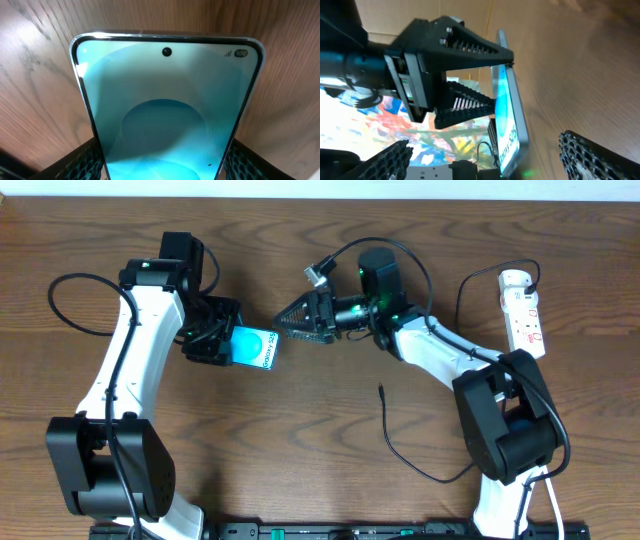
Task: Plug charger to phone and switch on socket
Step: 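Move the right gripper toward the phone held by the left gripper, then grasp the phone's side edge with the right gripper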
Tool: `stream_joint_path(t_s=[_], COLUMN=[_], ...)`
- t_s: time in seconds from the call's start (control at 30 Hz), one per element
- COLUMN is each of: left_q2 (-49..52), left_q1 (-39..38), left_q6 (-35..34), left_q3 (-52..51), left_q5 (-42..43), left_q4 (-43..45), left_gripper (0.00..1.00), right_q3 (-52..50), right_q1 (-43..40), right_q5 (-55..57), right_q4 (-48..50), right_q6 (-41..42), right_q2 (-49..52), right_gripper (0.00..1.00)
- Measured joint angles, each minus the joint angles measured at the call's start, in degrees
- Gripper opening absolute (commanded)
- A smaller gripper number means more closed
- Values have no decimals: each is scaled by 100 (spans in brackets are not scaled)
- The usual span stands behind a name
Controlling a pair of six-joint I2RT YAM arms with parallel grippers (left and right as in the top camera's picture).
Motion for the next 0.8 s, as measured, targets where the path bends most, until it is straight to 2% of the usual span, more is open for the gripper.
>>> stream_joint_path(t_s=[0.33, 0.47, 0.8], left_q2=[0, 0, 0], left_q1=[0, 0, 0], left_q6=[-177, -468, -911], left_q3=[0, 0, 0], left_q5=[293, 319, 426], left_q4=[2, -4, -9], left_gripper=[7, 8, 7], right_q3=[0, 0, 0], right_q1=[166, 199, 409], right_q5=[160, 221, 522], right_q4=[-2, -2, -136], right_q6=[-55, -59, -59], right_q2=[0, 0, 0], right_gripper=[91, 86, 86])
